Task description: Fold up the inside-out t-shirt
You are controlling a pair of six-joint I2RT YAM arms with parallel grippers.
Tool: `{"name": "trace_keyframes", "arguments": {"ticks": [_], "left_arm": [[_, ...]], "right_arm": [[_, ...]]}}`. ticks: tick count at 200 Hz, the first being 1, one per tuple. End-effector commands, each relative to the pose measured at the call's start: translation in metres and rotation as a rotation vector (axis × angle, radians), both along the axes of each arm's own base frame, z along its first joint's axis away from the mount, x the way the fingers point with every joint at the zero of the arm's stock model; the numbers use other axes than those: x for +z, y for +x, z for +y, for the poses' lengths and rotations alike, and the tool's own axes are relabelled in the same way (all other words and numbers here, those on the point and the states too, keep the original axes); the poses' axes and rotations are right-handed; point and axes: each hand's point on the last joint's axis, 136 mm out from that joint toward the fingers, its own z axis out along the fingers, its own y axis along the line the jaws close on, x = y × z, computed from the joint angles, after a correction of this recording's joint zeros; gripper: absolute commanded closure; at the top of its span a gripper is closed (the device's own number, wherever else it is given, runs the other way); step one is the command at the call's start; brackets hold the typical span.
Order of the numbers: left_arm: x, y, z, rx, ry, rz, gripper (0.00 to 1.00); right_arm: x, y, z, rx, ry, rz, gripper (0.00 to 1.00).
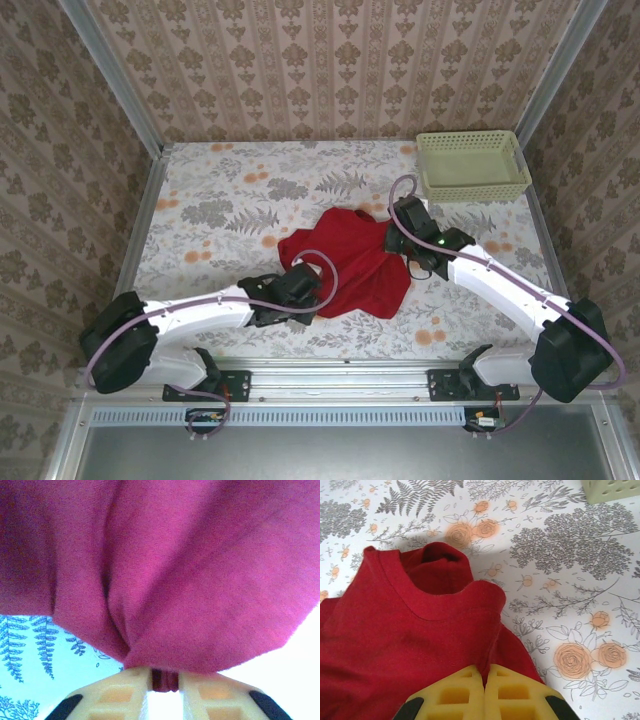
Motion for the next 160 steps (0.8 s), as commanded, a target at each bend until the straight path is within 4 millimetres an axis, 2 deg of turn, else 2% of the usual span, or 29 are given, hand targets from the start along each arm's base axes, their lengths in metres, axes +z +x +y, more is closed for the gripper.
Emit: {"name": "trace_keyframes", "arguments": {"ticks": [1, 24, 37, 52, 78, 93, 116, 139, 160], "left_arm": [[0.041, 0.013, -0.015, -0.049, -0.055, -0.113, 0.69], [0.073, 0.017, -0.042, -0.115, -0.141, -0.151, 0.65], [0.078, 0.016, -0.054, -0.145, -0.160, -0.155, 0.63], [0.082, 0.012, -0.068, -0.187, -0.192, -0.140, 0.67], [0.094, -0.011, -0.099, -0.293, -0.263, -0.158, 0.64], [0.081, -0.015, -0.107, -0.300, -0.256, -0.120, 0.64], [0.053, -0.007, -0.106, -0.258, -0.195, -0.086, 0.64], [0.028, 0.016, -0.092, -0.164, -0.152, -0.051, 0.65], [0.029, 0.039, -0.075, -0.084, -0.158, -0.070, 0.65]], "right_arm": [[0.019, 0.000, 0.019, 0.077, 0.059, -0.044, 1.00], [0.031, -0.001, 0.034, 0.130, 0.070, -0.057, 1.00], [0.038, -0.001, 0.040, 0.149, 0.068, -0.070, 1.00], [0.042, 0.000, 0.043, 0.154, 0.068, -0.080, 1.00], [0.046, 0.005, 0.043, 0.146, 0.056, -0.085, 1.00], [0.048, 0.007, 0.043, 0.143, 0.050, -0.088, 1.00], [0.048, 0.007, 0.042, 0.140, 0.053, -0.090, 1.00], [0.046, 0.005, 0.041, 0.138, 0.050, -0.086, 1.00], [0.040, 0.002, 0.039, 0.138, 0.040, -0.073, 1.00]]}}
